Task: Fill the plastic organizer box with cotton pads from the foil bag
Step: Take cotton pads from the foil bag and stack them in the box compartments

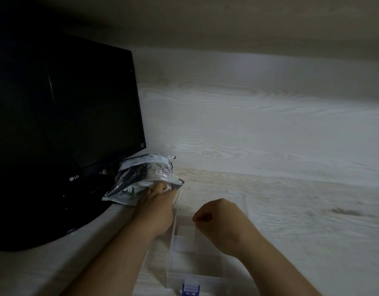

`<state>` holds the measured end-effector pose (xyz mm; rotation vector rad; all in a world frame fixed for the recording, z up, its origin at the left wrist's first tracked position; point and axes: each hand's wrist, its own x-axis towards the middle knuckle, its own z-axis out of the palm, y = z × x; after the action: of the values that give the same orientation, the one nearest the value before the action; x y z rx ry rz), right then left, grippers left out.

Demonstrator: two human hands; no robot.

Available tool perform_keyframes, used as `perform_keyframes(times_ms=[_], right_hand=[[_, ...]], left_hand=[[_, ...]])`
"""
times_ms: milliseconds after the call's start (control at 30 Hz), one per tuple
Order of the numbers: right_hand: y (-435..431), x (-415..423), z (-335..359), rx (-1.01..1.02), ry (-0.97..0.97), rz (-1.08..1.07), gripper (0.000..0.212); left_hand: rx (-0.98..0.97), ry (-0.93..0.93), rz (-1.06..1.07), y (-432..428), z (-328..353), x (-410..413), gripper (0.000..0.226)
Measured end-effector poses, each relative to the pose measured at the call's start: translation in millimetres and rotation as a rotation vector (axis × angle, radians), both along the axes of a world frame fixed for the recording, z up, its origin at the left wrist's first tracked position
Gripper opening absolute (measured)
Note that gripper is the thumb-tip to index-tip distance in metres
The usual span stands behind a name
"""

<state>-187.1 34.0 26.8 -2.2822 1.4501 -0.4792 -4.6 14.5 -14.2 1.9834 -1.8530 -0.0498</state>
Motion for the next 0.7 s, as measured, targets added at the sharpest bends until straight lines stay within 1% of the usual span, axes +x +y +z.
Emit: perform_keyframes(times_ms=[100, 400, 700], right_hand=[[1, 0, 1, -0.013, 0.012, -0.003, 0.022], [2, 0, 2, -0.005, -0.008, 0.000, 0.022], [2, 0, 3, 0.005, -0.024, 0.002, 0.022]], left_hand=[[0.031, -0.007, 0.034, 0, 2, 0, 0.073], [0.109, -0.030, 0.082, -7, -2, 2, 0.076], [0.083, 0.058, 0.080, -11, 0, 2, 0.070]])
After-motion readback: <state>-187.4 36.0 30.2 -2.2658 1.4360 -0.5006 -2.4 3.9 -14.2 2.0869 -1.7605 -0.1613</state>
